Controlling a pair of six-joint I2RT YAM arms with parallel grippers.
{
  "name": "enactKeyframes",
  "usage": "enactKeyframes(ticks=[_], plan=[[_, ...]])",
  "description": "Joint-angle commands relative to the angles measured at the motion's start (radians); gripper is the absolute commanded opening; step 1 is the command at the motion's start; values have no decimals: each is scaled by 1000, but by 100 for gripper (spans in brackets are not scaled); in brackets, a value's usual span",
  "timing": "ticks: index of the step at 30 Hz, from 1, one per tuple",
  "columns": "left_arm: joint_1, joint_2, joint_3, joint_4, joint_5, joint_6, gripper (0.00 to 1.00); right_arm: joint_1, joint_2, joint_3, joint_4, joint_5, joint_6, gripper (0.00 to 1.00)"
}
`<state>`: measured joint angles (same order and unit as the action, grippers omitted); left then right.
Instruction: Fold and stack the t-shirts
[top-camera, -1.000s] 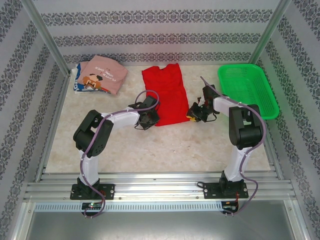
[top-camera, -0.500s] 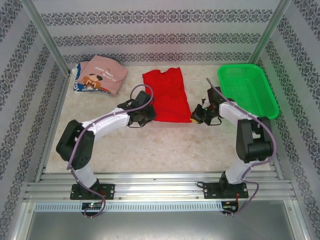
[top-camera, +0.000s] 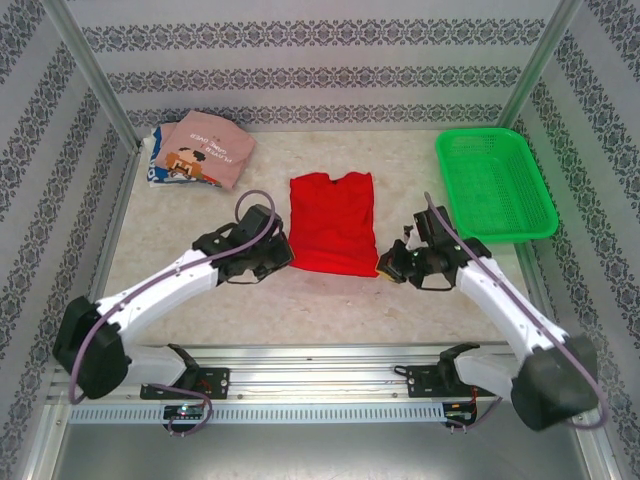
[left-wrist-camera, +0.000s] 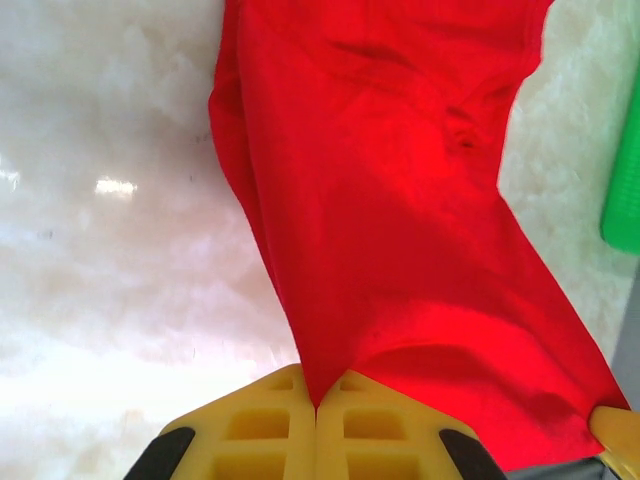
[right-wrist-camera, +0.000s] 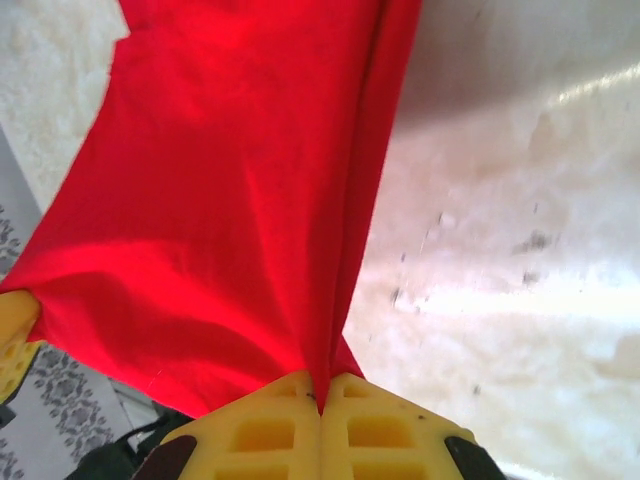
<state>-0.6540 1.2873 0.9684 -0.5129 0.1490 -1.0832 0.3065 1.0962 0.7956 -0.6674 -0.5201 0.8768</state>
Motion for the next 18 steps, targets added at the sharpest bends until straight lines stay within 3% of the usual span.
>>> enactKeyframes(ticks=[1, 7, 18], plan=[[-13, -79, -31, -100, -11, -51, 0, 21, -72, -25, -89, 57, 107, 0], [-5, -80, 18, -111, -5, -35, 0, 29, 2, 101, -113, 60, 65, 0], [113, 34, 180, -87, 93, 45, 0, -25, 205, 388, -190, 69, -85, 0]])
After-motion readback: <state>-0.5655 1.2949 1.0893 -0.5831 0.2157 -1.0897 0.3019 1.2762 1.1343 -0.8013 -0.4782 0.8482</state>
